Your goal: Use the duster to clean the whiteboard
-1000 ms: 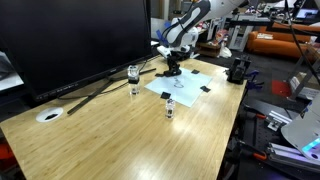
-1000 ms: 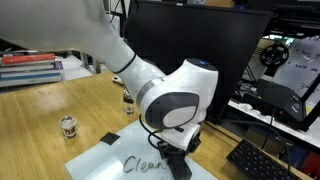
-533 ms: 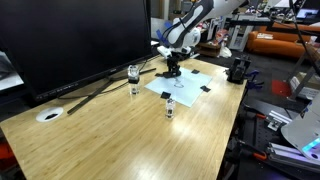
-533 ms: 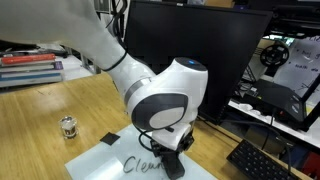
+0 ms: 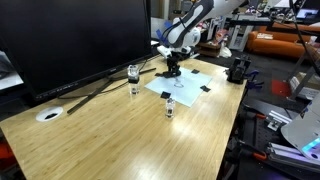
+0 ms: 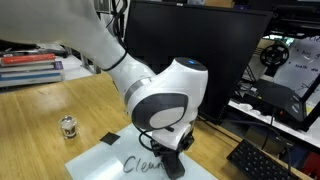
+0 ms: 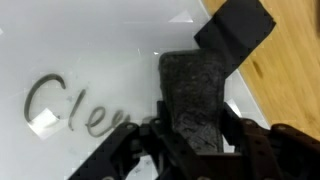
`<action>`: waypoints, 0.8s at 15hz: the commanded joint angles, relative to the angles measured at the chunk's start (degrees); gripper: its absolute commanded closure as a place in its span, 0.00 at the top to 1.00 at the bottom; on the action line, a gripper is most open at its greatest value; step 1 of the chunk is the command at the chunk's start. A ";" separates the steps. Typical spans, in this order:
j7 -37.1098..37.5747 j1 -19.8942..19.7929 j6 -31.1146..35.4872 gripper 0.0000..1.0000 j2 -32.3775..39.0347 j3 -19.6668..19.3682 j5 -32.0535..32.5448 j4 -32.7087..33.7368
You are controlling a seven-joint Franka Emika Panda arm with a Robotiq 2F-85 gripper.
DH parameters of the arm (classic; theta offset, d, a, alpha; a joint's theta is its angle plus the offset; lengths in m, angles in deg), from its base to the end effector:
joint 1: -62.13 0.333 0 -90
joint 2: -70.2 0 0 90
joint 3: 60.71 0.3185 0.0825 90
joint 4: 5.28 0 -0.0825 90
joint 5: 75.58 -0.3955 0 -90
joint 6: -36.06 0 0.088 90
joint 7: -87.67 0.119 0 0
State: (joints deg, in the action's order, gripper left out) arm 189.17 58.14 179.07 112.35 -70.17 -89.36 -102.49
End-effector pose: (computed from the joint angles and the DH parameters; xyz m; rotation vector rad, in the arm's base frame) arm 0.6753 -0.1509 0.1600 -1.4579 2.6851 -0.0416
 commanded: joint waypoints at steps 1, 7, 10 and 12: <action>-0.10 0.06 -0.14 0.28 0.08 -0.12 -0.12 0.16; -0.03 0.45 1.51 0.28 -1.43 -0.09 -0.40 -4.23; 0.54 0.91 2.30 0.28 -2.36 -0.73 0.03 -6.16; 0.08 0.88 2.86 0.28 -3.06 -0.46 -0.16 -7.71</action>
State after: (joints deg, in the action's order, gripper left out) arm 189.17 58.38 180.31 110.69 -70.32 -89.37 -105.70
